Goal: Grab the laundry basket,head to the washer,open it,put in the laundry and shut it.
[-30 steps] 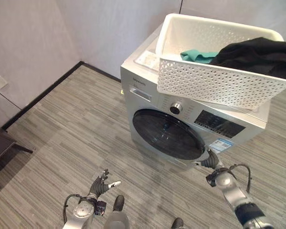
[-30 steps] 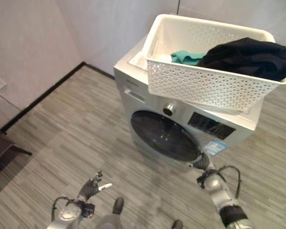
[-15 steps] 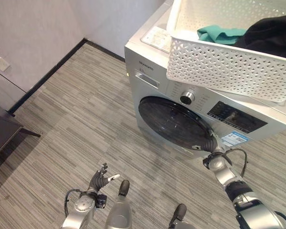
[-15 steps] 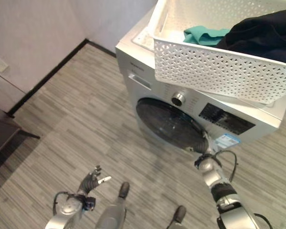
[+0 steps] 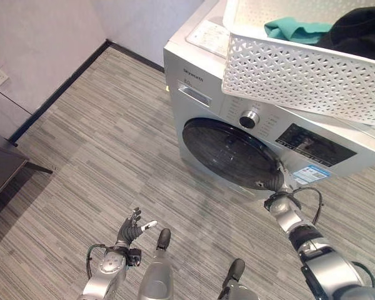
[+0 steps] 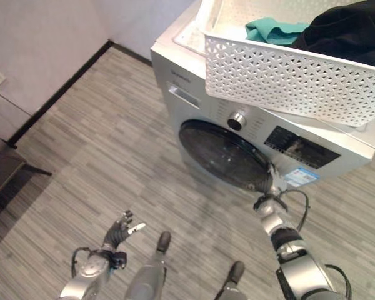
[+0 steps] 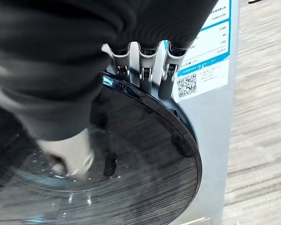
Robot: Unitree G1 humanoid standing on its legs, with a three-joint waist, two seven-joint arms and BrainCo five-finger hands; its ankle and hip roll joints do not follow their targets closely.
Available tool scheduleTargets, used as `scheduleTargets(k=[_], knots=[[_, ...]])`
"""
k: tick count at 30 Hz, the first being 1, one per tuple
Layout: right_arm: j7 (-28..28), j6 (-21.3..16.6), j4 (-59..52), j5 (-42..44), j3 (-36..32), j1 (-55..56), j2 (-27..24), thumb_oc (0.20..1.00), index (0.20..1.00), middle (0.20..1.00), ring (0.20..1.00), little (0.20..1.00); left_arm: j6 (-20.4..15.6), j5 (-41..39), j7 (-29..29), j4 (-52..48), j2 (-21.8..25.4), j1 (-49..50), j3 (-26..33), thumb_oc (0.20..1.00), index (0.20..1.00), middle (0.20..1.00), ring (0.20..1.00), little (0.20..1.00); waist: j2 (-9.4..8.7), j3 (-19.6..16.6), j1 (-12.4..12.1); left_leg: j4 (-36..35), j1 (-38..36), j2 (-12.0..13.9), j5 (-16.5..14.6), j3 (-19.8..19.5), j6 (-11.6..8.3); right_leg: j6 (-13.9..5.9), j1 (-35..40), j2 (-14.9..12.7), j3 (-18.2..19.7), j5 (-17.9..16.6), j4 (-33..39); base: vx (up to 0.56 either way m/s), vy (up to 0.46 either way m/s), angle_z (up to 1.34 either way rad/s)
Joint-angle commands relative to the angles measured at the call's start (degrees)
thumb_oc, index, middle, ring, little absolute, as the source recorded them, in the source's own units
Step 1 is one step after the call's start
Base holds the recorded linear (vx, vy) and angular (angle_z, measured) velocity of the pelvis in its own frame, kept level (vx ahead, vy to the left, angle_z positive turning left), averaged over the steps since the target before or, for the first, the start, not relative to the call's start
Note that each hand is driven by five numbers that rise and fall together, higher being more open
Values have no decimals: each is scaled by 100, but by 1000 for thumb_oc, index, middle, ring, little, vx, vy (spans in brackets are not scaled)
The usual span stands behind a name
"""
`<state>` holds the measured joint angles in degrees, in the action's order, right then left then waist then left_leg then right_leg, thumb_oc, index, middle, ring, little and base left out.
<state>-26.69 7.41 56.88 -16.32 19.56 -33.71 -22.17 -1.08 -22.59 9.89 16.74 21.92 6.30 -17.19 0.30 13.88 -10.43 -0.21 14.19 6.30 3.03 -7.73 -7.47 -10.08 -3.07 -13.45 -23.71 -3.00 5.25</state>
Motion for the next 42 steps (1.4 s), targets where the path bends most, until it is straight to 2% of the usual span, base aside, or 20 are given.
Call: scheduleTargets(k=[1, 15, 19, 25, 26, 35, 38, 42], knots=[[800, -138, 647, 416, 794, -541, 753, 200, 200, 200, 200, 200, -326, -83, 60, -450, 170, -169, -274, 1000, 1000, 1000, 1000, 1000, 7, 171, -649, -330, 406, -139, 154, -284, 319, 80, 134, -265, 102, 407, -434, 0, 0, 0], [1197, -438, -139, 1550, 1222, -77, 1704, 200, 200, 200, 200, 200, -248, 16, 178, -289, 190, -140, -259, 1000, 1000, 1000, 1000, 1000, -235, 143, -711, -317, 294, -43, 94, -250, 323, 109, 188, -167, 136, 452, -426, 1, -6, -1], [1437, -443, 42, 2171, 1348, 30, 2113, 200, 200, 200, 200, 200, -213, 50, 197, -306, 238, -171, -359, 1000, 1000, 1000, 1000, 1000, -280, 171, -784, -215, 322, -8, 58, -285, 307, 132, 243, -119, 114, 479, -406, -7, -21, -4], [1614, -450, 250, 3129, 1330, 5, 2440, 200, 200, 200, 200, 200, -153, 120, 247, -231, 288, -251, -438, 1000, 1000, 1000, 1000, 1000, -304, 243, -914, -276, 365, -14, 129, -346, 274, 133, 203, -81, 98, 482, -408, 8, -10, 0], [1614, -453, 276, 3227, 1311, -37, 2466, 200, 200, 200, 200, 200, -149, 134, 265, -192, 288, -276, -446, 1000, 1000, 1000, 1000, 1000, -326, 249, -952, -333, 294, 24, 36, -354, 238, 116, 242, -52, 125, 588, -425, 58, -69, 0], [1692, -463, 126, 3785, 1157, -180, 2227, 200, 200, 200, 200, 200, -182, 212, 332, -115, 269, -511, -590, 1000, 1000, 1000, 1000, 1000, -279, 633, -1125, -388, 529, -8, 173, -587, 199, 137, 100, -57, -49, 687, -633, 3, -24, 6], [1732, -460, -94, 3910, 1196, -209, 2085, 200, 200, 200, 200, 200, -193, 258, 359, -45, 247, -598, -593, 1000, 1000, 1000, 1000, 1000, -316, 800, -1118, -353, 633, -3, 197, -607, 177, 149, 21, -54, -39, 700, -665, -19, -12, 12], [1767, -407, -348, 3932, 1330, -198, 1921, 200, 200, 200, 200, 200, -173, 293, 397, 42, 226, -776, -601, 1000, 1000, 1000, 1000, 1000, -453, 932, -1076, -355, 761, 17, 228, -610, 157, 160, -109, -67, -61, 714, -749, -4, -4, 2]])
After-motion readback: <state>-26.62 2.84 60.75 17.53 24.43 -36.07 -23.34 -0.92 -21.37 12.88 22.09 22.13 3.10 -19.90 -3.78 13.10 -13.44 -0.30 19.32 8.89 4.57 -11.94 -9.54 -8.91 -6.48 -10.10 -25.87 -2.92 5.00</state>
